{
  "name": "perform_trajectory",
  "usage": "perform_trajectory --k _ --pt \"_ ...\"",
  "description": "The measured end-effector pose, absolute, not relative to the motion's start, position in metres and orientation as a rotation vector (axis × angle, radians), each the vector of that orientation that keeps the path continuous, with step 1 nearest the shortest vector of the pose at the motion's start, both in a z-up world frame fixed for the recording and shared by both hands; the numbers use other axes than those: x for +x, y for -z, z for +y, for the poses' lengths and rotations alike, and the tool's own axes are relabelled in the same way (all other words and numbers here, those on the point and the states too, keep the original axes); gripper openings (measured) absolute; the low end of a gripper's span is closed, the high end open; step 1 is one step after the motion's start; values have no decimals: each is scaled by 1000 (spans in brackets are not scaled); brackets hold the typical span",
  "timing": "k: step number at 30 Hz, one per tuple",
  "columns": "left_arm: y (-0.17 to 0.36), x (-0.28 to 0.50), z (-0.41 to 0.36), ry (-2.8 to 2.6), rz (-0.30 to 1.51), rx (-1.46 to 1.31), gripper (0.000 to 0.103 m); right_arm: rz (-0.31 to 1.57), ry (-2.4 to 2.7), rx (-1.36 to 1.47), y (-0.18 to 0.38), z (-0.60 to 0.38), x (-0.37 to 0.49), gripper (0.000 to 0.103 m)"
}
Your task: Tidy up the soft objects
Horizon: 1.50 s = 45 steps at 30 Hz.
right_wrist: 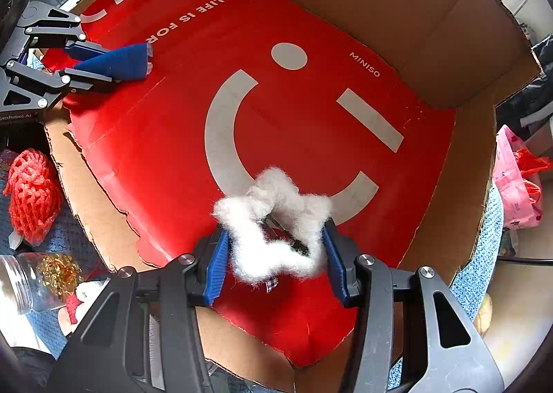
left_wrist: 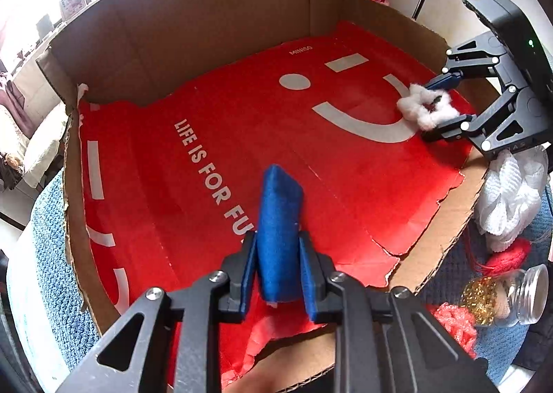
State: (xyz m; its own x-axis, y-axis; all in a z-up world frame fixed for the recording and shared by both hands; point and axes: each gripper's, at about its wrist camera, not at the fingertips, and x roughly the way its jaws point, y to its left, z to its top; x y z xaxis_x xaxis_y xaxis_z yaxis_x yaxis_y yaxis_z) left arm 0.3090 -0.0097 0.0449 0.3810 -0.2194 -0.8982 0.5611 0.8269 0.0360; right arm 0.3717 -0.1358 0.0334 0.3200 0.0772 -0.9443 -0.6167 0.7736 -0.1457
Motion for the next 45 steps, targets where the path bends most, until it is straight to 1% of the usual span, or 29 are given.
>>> perform_trajectory --k 4,7,9,11,12,13,15,18,23,25,28,29,30,31,32,37,39,42,45 --pt "-44 309 -12 513 1068 374 28 1171 -486 -542 -35 -137 373 47" --pt "-43 309 -12 510 1065 376 39 1172 -486 -547 -35 -137 375 48" --pt "-44 309 -12 512 1062 378 49 1175 -483 -547 -35 -136 376 48" --pt "-44 309 -11 515 1060 375 51 1180 -482 -543 -35 -136 378 50" --pt "-44 309 -11 515 1059 374 52 1184 -486 -540 -34 -135 378 54" --pt "-45 309 -11 515 1056 373 53 1184 -489 -545 -34 -133 378 55" --pt "-47 308 -11 512 1046 372 59 1178 -482 -556 -34 -131 378 57" --pt "-52 307 -9 510 1028 361 66 1174 -477 -545 -37 -130 379 57" --pt "-63 302 -4 502 996 343 71 1159 -470 -548 -44 -131 374 58" --pt "-68 298 1 494 979 336 76 1139 -463 -531 -53 -133 370 62" --pt "-86 288 10 483 932 320 85 1101 -453 -504 -68 -138 361 63" --pt "-90 285 12 479 919 315 89 1089 -451 -496 -73 -139 359 64" --pt "-95 279 15 473 900 310 93 1073 -450 -484 -80 -142 356 67" --pt "-100 275 17 465 883 307 94 1058 -447 -475 -86 -144 353 71" --pt "-106 270 20 456 861 305 96 1040 -441 -468 -92 -146 349 71" --pt "-125 250 34 411 806 274 99 971 -400 -412 -116 -162 332 71" --pt "-132 241 39 381 778 261 102 945 -383 -386 -125 -167 325 72" --pt "-140 233 47 354 743 232 102 904 -356 -343 -137 -183 313 75" --pt "-146 219 56 337 713 190 103 867 -334 -299 -147 -199 299 76"
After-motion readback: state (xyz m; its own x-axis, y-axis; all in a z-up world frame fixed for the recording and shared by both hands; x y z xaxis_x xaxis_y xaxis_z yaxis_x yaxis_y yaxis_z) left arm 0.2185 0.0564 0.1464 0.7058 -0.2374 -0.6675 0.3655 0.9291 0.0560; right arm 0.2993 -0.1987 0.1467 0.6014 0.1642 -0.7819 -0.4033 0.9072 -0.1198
